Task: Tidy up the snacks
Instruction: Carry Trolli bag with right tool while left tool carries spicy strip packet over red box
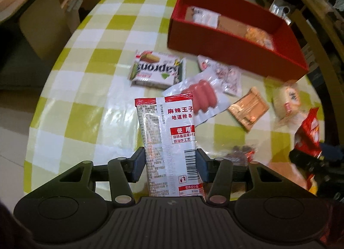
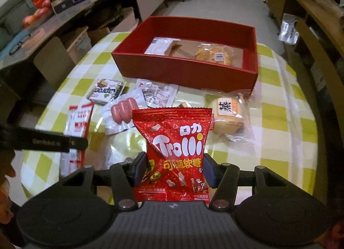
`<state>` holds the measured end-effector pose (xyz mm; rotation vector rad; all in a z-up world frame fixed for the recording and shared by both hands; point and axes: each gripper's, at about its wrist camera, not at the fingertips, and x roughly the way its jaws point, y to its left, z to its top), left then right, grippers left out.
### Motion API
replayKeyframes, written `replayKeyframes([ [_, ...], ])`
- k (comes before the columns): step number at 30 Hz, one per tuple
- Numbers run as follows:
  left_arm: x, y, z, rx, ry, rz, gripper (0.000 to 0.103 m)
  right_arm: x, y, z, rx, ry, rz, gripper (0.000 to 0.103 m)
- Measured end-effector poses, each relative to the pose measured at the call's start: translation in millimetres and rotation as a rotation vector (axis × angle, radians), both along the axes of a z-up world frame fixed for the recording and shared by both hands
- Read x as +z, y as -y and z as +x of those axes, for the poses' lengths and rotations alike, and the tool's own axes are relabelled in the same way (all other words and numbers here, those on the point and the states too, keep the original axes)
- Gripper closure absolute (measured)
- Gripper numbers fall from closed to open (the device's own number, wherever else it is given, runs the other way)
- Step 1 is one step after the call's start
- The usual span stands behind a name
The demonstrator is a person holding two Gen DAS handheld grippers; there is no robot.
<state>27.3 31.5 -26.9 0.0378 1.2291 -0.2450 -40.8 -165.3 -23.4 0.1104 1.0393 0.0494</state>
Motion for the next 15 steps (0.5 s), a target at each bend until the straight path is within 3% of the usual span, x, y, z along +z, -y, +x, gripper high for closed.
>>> replayKeyframes([
  [7, 21, 27, 4, -0.028, 0.042, -0.012, 0.046, 29, 4, 2, 0.003, 0.053, -0.055, 0.043],
  [15, 33, 66, 14, -0.054, 0.127, 0.070, 0.046, 16, 32, 25, -0.036, 0.076, 0.010, 0.043],
])
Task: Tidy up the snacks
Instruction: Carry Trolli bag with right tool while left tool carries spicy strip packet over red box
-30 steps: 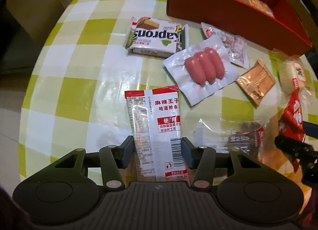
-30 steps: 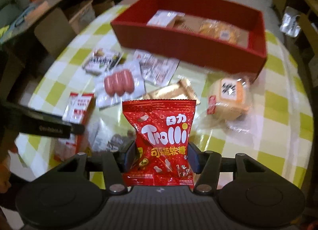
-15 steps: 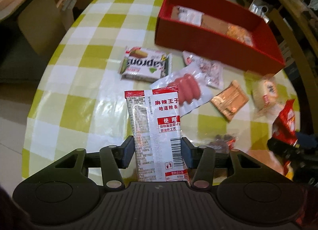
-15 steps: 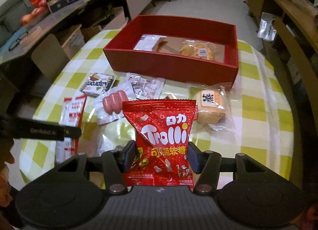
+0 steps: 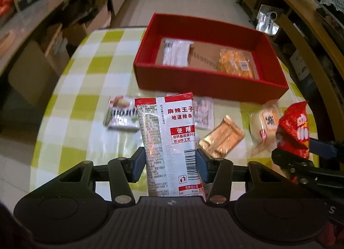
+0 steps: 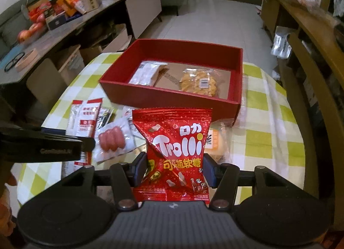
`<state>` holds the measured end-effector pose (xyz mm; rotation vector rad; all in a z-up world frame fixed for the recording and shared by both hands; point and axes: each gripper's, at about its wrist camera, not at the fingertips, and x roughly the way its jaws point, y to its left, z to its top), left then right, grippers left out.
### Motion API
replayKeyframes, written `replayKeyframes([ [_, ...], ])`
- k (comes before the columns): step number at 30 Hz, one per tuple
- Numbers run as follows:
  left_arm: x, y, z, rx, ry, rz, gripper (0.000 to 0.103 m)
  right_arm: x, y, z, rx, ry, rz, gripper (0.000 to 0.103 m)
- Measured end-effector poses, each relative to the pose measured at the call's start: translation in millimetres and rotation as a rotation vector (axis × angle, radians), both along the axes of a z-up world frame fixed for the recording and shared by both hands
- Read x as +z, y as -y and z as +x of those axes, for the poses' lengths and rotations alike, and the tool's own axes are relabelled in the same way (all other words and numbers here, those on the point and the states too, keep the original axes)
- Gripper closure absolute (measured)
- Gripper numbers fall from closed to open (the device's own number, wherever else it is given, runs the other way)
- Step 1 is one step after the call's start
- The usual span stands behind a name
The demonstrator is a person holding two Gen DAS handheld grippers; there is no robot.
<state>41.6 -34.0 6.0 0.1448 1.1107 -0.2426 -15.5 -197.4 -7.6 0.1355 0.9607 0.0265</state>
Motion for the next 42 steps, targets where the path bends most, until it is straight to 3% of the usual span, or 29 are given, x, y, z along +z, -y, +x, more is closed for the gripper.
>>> replayKeyframes([
  [9, 4, 27, 32, 0.007, 0.010, -0.004, 0.046, 12, 32, 25, -0.058, 0.056, 0.057, 0.043],
  [21, 4, 47, 59, -0.030, 0.045, 0.003, 0.046, 15, 34, 62, -0.087, 0.081, 0.028, 0.043],
  [29, 12, 54, 88, -0.035, 0.085, -0.015, 0.046, 12, 36, 93, -0.114, 0.075, 0.026, 0.043],
  [42, 2, 64, 128, -0.008, 0.085, -0.014, 0.046, -3, 44, 133, -0.131, 0.058, 0.031, 0.043],
])
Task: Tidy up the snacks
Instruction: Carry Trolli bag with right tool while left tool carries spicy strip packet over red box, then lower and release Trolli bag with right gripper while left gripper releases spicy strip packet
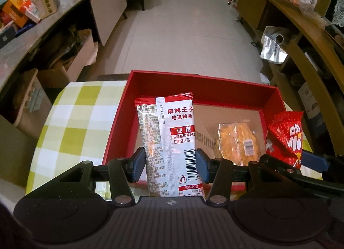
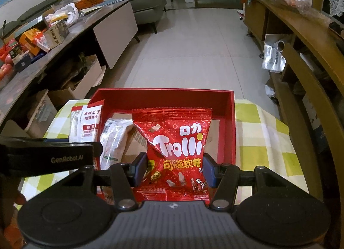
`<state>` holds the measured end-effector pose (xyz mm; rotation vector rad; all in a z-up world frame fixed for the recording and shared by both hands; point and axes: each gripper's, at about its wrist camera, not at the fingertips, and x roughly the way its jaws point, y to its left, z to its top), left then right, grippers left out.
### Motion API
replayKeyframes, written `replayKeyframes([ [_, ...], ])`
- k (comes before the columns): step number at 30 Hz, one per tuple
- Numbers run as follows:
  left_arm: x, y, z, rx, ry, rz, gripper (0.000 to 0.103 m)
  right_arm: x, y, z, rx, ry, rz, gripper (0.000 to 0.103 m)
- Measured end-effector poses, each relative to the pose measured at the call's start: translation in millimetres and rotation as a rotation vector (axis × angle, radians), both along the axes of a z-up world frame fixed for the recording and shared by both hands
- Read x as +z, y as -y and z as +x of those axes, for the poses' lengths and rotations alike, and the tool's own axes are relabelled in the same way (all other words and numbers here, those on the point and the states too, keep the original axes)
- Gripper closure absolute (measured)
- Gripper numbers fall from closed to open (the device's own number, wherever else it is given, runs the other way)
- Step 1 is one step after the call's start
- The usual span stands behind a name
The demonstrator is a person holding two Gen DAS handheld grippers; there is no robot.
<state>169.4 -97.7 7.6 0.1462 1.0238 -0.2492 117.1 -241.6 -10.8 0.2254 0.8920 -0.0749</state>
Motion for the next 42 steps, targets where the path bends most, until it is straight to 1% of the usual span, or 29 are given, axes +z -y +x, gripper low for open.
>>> replayKeyframes([
  [2, -2, 2, 3, 0.001, -0.002, -0.005, 0.045, -3, 2, 4, -0.001, -0.004, 0.002, 0.043],
  [17, -23, 11, 26, 0.020, -0.022, 0.035, 0.045, -26, 6, 35, -0.008, -0.029, 0.005, 0.043],
  [26, -36, 13, 32, 0.029, -0.045, 0.064, 0.046, -39, 10, 45, -0.016, -0.049, 0.014, 0.043],
  [32, -37, 15, 32, 0.028, -0.039, 0.071, 0.046, -44, 8, 47, -0.009, -0.061, 0.003, 0.043],
  [37, -38, 16, 32, 0.025, -0.037, 0.075, 0.044, -48, 11, 48, -0.016, -0.076, -0.004, 0.042],
  [40, -38, 16, 32, 0.027, -0.036, 0.075, 0.041, -49, 11, 48, -0.018, -0.080, -0.004, 0.042],
  [42, -38, 16, 33, 0.029, -0.037, 0.073, 0.040, -50, 11, 49, -0.013, -0.086, -0.006, 0.042],
])
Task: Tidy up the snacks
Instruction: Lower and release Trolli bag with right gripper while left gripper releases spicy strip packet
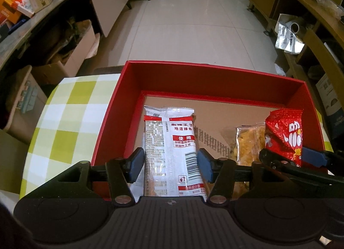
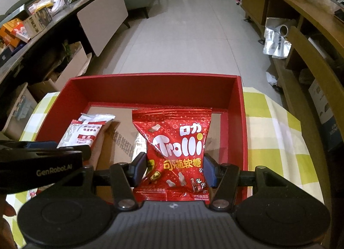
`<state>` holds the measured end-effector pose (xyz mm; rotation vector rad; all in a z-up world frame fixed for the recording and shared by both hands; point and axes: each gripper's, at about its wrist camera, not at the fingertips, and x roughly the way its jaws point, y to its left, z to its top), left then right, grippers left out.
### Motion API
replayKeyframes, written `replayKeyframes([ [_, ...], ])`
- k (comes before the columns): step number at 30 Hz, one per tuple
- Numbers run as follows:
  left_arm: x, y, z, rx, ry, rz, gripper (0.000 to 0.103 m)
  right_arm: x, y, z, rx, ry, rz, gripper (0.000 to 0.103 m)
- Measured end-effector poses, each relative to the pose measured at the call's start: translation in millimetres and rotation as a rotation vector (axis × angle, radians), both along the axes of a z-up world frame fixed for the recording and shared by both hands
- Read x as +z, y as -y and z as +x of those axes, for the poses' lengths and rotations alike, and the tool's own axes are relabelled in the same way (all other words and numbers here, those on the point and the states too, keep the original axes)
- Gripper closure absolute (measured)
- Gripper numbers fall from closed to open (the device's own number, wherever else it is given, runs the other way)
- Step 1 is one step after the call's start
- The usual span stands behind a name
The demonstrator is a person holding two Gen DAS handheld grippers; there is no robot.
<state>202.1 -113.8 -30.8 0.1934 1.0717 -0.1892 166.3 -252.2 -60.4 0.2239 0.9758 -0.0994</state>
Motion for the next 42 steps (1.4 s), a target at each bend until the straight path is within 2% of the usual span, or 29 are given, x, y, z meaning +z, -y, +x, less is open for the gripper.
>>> replayKeyframes([
  [4, 0, 0, 1, 0.002, -0.001, -0.002, 0.039, -1, -2, 0, 0.000, -0.005, -0.010, 0.041],
  [18, 8, -4, 1, 0.019, 0.029, 0.000, 0.017, 9, 3, -3, -0.037, 0.032, -0.006, 0.041],
  [42, 25, -12, -13, 0.002, 0.062, -0.010, 0.012, 30, -9, -21, -0.035, 0.050, -0.056, 0.040],
])
